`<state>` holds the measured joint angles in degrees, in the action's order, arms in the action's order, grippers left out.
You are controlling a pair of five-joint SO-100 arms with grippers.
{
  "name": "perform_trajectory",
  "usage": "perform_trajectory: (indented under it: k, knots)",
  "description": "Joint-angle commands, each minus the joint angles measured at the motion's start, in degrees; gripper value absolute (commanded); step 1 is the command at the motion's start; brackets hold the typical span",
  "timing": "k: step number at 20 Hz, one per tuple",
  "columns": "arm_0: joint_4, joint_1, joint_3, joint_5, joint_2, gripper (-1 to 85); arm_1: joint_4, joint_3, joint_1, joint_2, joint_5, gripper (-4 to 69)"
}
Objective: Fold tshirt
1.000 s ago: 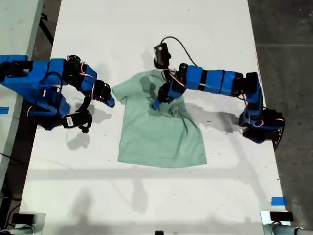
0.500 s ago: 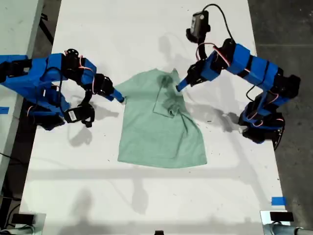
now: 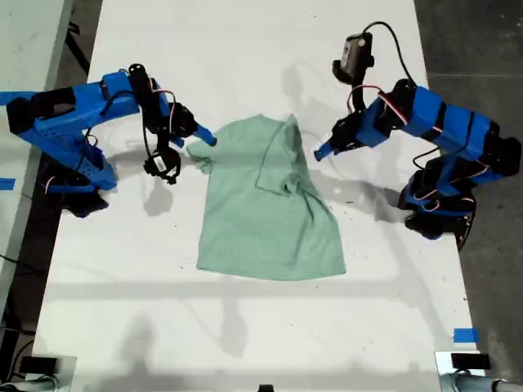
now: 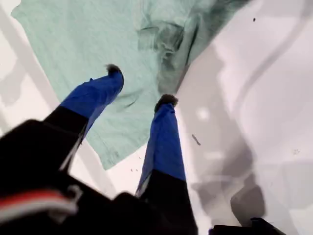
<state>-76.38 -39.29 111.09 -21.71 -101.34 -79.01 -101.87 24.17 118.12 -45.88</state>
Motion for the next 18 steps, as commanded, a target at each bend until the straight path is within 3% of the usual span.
perform_trajectory:
  k: [1,8,9,11,14,18]
  knots:
    - [4.6,-3.0,0.1,-2.0,3.6,32.4,1.5,0.2,-1.3,3.1,0.5,17.7]
    - [11.3,-6.2,1.5,-3.3,19.8,33.0,1.2,-0.3,-2.1,3.8,0.3,17.6]
    - [11.4,-6.7,0.9,-3.6,22.6,31.1,1.2,-0.5,-2.1,3.9,0.2,17.6]
    - [11.8,-6.7,-0.1,-5.0,25.1,7.3,1.4,-1.4,-1.9,4.1,0.1,17.7]
    - [11.8,-4.4,-0.2,-4.0,20.1,4.5,2.5,-3.7,-1.4,4.5,0.1,18.0]
    - [5.6,-3.4,2.5,-0.4,0.3,4.3,2.9,-4.3,-1.2,4.6,0.2,18.2]
